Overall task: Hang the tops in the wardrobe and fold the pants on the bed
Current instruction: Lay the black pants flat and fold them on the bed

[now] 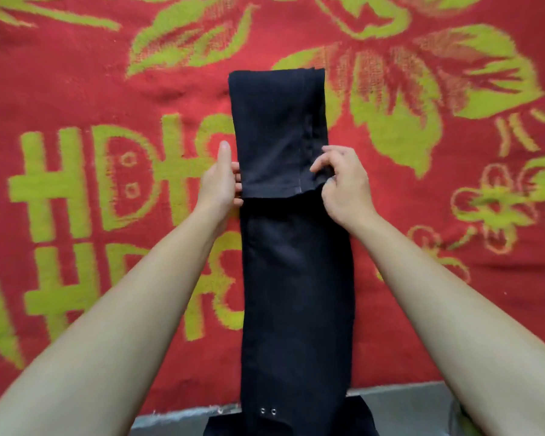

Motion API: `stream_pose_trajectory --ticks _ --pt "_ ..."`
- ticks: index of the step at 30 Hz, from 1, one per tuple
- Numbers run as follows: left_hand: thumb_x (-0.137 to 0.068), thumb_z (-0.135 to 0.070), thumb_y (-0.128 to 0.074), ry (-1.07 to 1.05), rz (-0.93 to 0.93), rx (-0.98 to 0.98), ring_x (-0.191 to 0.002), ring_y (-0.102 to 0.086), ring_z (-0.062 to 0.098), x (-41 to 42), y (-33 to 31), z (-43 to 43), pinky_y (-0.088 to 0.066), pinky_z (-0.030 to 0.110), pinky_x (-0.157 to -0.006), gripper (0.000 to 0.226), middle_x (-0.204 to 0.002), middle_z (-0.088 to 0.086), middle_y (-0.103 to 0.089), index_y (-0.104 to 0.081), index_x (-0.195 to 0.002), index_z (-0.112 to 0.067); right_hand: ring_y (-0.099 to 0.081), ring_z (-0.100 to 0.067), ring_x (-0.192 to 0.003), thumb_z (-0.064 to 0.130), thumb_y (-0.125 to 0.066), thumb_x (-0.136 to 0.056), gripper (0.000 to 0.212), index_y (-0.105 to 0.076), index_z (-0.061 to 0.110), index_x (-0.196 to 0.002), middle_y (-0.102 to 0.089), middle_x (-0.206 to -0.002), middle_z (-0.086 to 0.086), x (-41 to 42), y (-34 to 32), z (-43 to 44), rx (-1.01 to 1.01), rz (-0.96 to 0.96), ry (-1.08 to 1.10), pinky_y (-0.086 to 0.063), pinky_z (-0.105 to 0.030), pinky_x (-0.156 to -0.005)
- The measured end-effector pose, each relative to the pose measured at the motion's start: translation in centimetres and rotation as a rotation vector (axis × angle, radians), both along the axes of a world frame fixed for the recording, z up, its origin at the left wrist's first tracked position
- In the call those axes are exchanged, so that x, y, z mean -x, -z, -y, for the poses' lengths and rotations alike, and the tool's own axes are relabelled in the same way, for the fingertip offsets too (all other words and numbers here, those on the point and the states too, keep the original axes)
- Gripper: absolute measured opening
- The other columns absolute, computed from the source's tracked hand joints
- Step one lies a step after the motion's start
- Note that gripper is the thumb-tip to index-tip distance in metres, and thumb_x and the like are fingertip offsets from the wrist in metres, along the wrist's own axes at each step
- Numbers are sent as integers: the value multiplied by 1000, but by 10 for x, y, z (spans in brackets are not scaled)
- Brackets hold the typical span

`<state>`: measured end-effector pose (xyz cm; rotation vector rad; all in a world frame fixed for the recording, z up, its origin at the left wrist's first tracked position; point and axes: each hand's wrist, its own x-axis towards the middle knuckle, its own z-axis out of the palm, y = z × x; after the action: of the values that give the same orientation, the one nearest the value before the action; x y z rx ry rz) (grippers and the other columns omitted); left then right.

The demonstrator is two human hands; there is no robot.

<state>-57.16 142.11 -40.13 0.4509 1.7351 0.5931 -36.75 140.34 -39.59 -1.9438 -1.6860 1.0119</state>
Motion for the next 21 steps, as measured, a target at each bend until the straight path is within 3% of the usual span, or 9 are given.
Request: stream_pose_trajectory --ticks 2,4,6,7,11,13,15,17,21 --pt "-92 -62 -47 68 -54 -47 -71 -52 16 -6 5 8 -41 31 -65 46 -82 0 -56 -57 -89 -17 -57 -24 -107 2 -39 -76 36 -60 20 -100 -57 -106 6 4 -5 0 8 3 140 -38 -28 -89" --pt "-90 -50 -60 99 -115 -92 -77 -57 13 -10 7 11 -42 28 -67 38 -88 -5 -63 -63 -93 -12 -56 -20 -103 30 -41 -92 27 -56 21 -113 -59 -108 6 7 -3 -2 145 71 205 -39 -33 -86" --pt "-89 -37 -66 109 -140 -129 -80 -62 8 -12 7 12 -44 24 -65 21 -93 -9 -69 -69 -96 -18 -56 -23 -111 58 -43 -95 50 -54 19 -125 -62 -117 0 7 2 -4 300 160 171 -40 -36 -89" --pt "-89 -33 -67 114 -140 -141 -78 -63 6 -13 5 13 -44 22 -63 13 -91 -10 -70 -69 -91 -21 -57 -23 -114 63 -47 -93 56 -53 19 -127 -64 -119 -1 6 3 -6 345 170 154 -41 -37 -90" --pt "-87 -26 -72 160 -123 -180 -67 -61 4 -11 1 18 -46 17 -52 4 -81 -13 -69 -69 -85 -24 -59 -23 -110 45 -57 -95 26 -58 24 -110 -66 -105 3 -3 10 -11 382 123 116 -38 -29 -80" --pt "-86 -24 -74 221 -127 -166 -70 -60 10 -9 5 22 -50 23 -54 6 -82 -6 -69 -69 -87 -21 -60 -23 -109 44 -60 -94 25 -58 23 -109 -65 -103 3 -7 12 -9 391 143 86 -40 -29 -81" --pt "-83 -28 -77 346 -295 -145 -78 -59 15 -9 11 24 -53 33 -70 19 -87 1 -68 -66 -92 -14 -59 -26 -111 46 -66 -90 37 -54 23 -116 -63 -115 -2 -8 14 -6 377 206 92 -44 -34 -88" --pt "-78 -35 -80 416 -499 -136 -87 -57 17 -11 15 20 -47 33 -80 38 -89 -2 -60 -59 -102 -14 -56 -28 -117 49 -74 -83 57 -48 22 -127 -53 -128 -5 -11 14 -9 337 269 119 -43 -39 -96" --pt "-63 -34 -91 279 -441 -95 -106 -58 18 -9 10 5 -48 32 -93 76 -105 -5 -58 -49 -124 -17 -57 -19 -119 41 -85 -72 79 -47 17 -138 -59 -126 -2 -17 11 -30 356 44 158 -43 -34 -106"
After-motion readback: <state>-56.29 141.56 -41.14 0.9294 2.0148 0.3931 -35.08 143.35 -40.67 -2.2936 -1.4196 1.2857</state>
